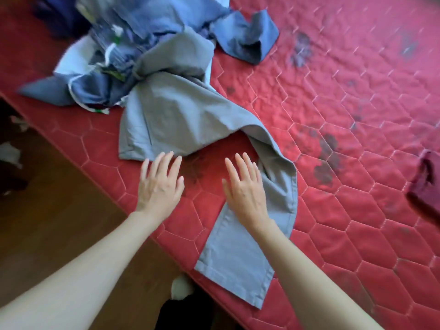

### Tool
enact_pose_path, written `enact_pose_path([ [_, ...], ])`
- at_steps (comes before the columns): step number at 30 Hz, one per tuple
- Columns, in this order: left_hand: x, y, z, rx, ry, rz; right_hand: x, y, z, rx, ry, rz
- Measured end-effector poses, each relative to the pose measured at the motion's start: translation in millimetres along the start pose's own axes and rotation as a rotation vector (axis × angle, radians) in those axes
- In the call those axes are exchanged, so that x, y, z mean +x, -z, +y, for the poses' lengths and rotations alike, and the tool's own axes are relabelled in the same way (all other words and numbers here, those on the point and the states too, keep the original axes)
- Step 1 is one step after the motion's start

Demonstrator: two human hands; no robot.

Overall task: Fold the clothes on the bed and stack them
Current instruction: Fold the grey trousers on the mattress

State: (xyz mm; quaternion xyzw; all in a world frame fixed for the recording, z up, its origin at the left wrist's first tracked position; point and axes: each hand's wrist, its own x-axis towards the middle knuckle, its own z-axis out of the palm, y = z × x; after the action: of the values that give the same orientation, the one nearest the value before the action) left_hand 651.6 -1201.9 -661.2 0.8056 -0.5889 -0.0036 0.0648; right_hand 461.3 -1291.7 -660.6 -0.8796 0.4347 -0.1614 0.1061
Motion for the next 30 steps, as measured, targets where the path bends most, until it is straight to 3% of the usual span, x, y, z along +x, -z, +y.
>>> enact_pose_path([
  [6,31.3,13.4,-76.2,-0.037,0.191,0.005,89.3,-17.3,-63.3,-0.018,0.162,-0.028],
  [12,55.7,7.4,-119.3,-0.103,0.354,-0.072,163.7,-42.2,-95.1,-0.109,0.359,-0.186],
  [22,47.0,-40.9,-193.8,-0.133,0.37,-0.192,132.5,-150.8,-132.5,-0.066,0.588,-0.432],
  [24,42.9,-45.5,-202.7,-0.137,0.366,-0.185,125.2,-167.1,-138.8,-0.135,0.635,-0.37],
  [28,36.5,-49.0,-217.4,-0.151,0.312,-0.195,138.3,-187.8,-157.7,-0.202,0.637,-0.086],
  [30,37.4,-47.2,-224.9,-0.178,0.282,-0.186,156.2,-186.7,-167.2,-0.185,0.578,-0.046],
])
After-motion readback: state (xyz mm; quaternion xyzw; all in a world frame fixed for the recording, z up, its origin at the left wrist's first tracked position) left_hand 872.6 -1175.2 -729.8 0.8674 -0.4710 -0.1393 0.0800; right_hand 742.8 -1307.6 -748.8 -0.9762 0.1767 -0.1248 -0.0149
